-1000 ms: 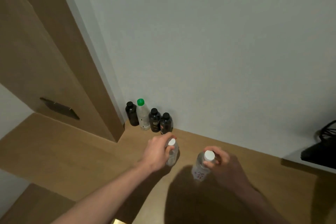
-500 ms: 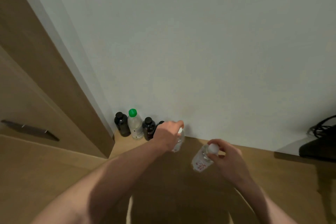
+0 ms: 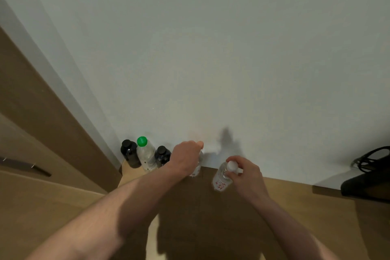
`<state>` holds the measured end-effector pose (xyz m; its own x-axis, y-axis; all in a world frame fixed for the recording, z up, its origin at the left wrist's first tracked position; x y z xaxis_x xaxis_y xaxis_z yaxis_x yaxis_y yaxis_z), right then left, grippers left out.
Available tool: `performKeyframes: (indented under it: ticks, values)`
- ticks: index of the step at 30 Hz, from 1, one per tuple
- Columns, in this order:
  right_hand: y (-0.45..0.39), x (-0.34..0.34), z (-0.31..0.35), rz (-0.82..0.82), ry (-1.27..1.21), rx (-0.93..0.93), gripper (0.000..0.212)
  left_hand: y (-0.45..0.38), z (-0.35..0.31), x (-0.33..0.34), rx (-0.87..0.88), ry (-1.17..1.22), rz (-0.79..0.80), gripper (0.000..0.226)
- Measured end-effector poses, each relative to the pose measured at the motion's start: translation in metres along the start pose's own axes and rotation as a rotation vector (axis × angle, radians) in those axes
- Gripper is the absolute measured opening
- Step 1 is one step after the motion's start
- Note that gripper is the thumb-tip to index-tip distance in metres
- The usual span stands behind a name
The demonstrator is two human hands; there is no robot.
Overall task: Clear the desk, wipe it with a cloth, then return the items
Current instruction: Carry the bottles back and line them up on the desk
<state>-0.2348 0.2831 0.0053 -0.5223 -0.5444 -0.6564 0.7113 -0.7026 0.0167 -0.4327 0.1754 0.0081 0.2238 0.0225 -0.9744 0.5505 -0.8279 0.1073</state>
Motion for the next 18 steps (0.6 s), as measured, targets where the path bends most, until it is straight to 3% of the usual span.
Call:
performKeyframes:
  ticks: [6, 18]
  values:
    - [-0.022, 0.016, 0.003, 0.017, -0.015, 0.018, 0.032, -0.001, 0.002, -0.002, -0.036, -0.037, -0.005, 0.041]
    - [-0.046, 0.041, 0.009, 0.039, -0.011, 0.025, 0.029, 0.012, 0.009, -0.013, 0.058, 0.033, -0.019, 0.052]
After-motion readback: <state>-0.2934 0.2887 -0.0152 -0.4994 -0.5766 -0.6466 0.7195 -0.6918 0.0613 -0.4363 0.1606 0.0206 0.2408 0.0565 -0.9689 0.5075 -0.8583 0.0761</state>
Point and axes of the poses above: each hand's wrist, its own y-axis away from the middle knuckle, its own x-axis out of the palm, z = x × y, the point moved 2 cm from there along -y, towards the middle knuckle, and after that the axes turned 5 degrees about -x, right-handed, at the moved point
